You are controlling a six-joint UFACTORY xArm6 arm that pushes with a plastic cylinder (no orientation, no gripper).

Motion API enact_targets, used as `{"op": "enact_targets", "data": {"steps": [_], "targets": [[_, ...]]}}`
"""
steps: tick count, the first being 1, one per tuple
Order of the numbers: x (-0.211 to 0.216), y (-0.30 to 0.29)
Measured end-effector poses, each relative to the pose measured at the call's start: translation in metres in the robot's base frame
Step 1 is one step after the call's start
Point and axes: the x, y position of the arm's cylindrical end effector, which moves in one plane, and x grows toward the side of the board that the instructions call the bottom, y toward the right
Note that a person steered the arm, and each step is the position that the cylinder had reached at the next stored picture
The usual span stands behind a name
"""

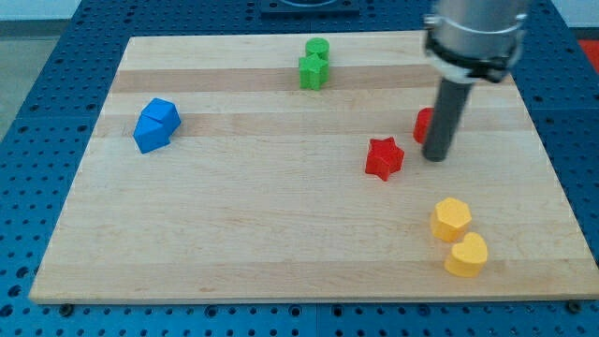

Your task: Move the red star toward the center bottom of the board

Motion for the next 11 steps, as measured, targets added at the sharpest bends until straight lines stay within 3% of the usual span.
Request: {"op": "enact_targets", "data": {"steps": [1,3,4,5,8,9,11], "targets": [[-0.005,0.003],[-0.004,-0.091],[0.013,-0.129],[0.071,-0.151],[0.121,-0.162],[0.106,-0.162],[-0.05,-0.153]]}}
